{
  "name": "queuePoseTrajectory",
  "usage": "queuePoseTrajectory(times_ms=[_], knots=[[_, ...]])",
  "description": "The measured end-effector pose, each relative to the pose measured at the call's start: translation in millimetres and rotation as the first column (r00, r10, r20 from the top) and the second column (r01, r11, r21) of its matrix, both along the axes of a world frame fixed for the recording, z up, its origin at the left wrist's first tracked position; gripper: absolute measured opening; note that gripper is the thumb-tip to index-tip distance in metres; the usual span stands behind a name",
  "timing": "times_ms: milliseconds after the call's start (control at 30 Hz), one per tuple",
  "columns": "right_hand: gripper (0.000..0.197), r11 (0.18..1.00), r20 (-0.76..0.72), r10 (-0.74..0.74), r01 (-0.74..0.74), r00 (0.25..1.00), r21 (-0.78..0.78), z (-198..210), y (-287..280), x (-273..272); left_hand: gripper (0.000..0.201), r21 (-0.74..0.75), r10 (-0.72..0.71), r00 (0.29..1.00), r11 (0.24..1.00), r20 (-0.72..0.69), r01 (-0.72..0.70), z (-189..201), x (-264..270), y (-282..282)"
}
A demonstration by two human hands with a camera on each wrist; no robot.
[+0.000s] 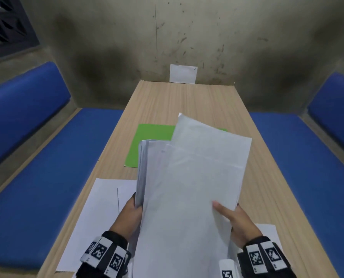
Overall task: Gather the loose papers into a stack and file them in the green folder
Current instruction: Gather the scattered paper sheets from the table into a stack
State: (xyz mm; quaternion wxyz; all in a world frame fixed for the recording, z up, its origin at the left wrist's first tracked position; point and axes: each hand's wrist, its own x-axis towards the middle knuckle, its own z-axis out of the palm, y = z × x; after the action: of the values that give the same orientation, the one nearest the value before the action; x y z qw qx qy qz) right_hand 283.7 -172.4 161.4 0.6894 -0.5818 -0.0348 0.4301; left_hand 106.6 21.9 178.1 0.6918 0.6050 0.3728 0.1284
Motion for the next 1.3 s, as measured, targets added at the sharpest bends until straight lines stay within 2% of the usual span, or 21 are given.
queuePoseTrajectory(times_ms=[100,167,233,267,333,367,467,500,533,600,633,733,833,900,967,1033,1066,1133,1166,1233,1300], knots=[[0.095,0.994,0.012,0.076,-0.075,0.997,-0.079,-5,2,-3,0.032,0.009,0.004,1.000,1.000,0.008,-0.004,3,-1,-6],[0.104,0.992,0.013,0.085,-0.084,0.996,-0.093,-12,2,-1,0.033,0.006,0.015,1.000,1.000,0.018,-0.015,1,-2,-8],[0.099,0.989,0.018,0.090,-0.087,0.996,-0.119,-16,2,-1,0.043,-0.025,0.004,0.999,1.000,0.048,-0.003,1,-4,-10],[0.096,0.987,0.020,0.091,-0.088,0.996,-0.132,-18,2,0,0.040,-0.065,0.003,0.997,0.998,0.081,0.003,5,-6,-14],[0.093,0.988,0.025,0.081,-0.077,0.996,-0.133,-21,2,0,0.066,-0.126,0.005,0.986,0.992,0.166,0.016,8,-10,-18],[0.093,0.991,0.028,0.062,-0.058,0.998,-0.121,-19,2,-1,0.091,-0.104,-0.012,0.983,0.994,0.181,0.031,8,-11,-17],[0.095,0.996,0.088,-0.008,0.016,0.996,-0.086,-6,6,-7,0.098,0.061,-0.023,0.992,0.998,0.123,0.016,2,-9,-14],[0.089,0.997,0.128,-0.023,0.033,0.991,-0.076,1,6,-8,0.088,0.089,0.009,0.995,0.996,0.102,-0.018,3,-8,-13],[0.074,0.997,0.181,-0.044,0.056,0.983,-0.060,9,6,-9,0.069,0.102,0.053,0.995,0.993,0.088,-0.062,3,-7,-11],[0.029,0.997,0.262,-0.067,0.072,0.963,-0.010,27,7,-12,0.031,0.112,0.087,0.992,0.989,0.093,-0.097,5,-4,-7],[0.023,0.998,0.301,-0.065,0.060,0.951,0.028,35,6,-12,0.025,0.120,0.091,0.987,0.987,0.131,-0.107,13,-4,-8],[0.033,0.997,0.407,-0.057,0.028,0.912,0.075,47,4,-15,0.039,0.159,0.068,0.966,0.981,0.248,-0.110,21,-5,-5],[0.033,0.994,0.442,-0.016,-0.032,0.897,0.101,52,3,-14,0.053,0.214,0.052,0.949,0.969,0.312,-0.124,27,-5,-4],[0.038,0.991,0.463,-0.030,-0.035,0.886,0.131,54,4,-10,0.077,0.252,0.019,0.931,0.960,0.363,-0.118,30,-3,-2],[0.041,0.986,0.469,-0.085,0.005,0.879,0.167,56,7,-7,0.087,0.275,0.004,0.906,0.952,0.424,-0.133,35,0,-3],[0.034,0.970,0.450,-0.132,0.022,0.883,0.240,59,10,-5,0.083,0.274,0.027,0.888,0.947,0.460,-0.171,39,7,-5],[0.041,0.961,0.444,-0.150,0.024,0.883,0.277,61,11,-3,0.081,0.255,0.050,0.874,0.947,0.484,-0.196,41,10,-6],[0.077,0.957,0.457,-0.170,0.036,0.873,0.288,65,14,-4,0.075,0.234,0.108,0.850,0.936,0.515,-0.261,43,15,-7],[0.084,0.957,0.452,-0.187,0.058,0.872,0.284,67,16,-4,0.068,0.237,0.139,0.849,0.926,0.509,-0.294,45,18,-9],[0.080,0.958,0.438,-0.222,0.111,0.871,0.265,66,22,-3,0.046,0.201,0.222,0.841,0.912,0.494,-0.359,46,25,-10],[0.073,0.957,0.443,-0.251,0.152,0.861,0.247,65,26,-3,0.039,0.163,0.256,0.840,0.914,0.478,-0.371,46,31,-11]])
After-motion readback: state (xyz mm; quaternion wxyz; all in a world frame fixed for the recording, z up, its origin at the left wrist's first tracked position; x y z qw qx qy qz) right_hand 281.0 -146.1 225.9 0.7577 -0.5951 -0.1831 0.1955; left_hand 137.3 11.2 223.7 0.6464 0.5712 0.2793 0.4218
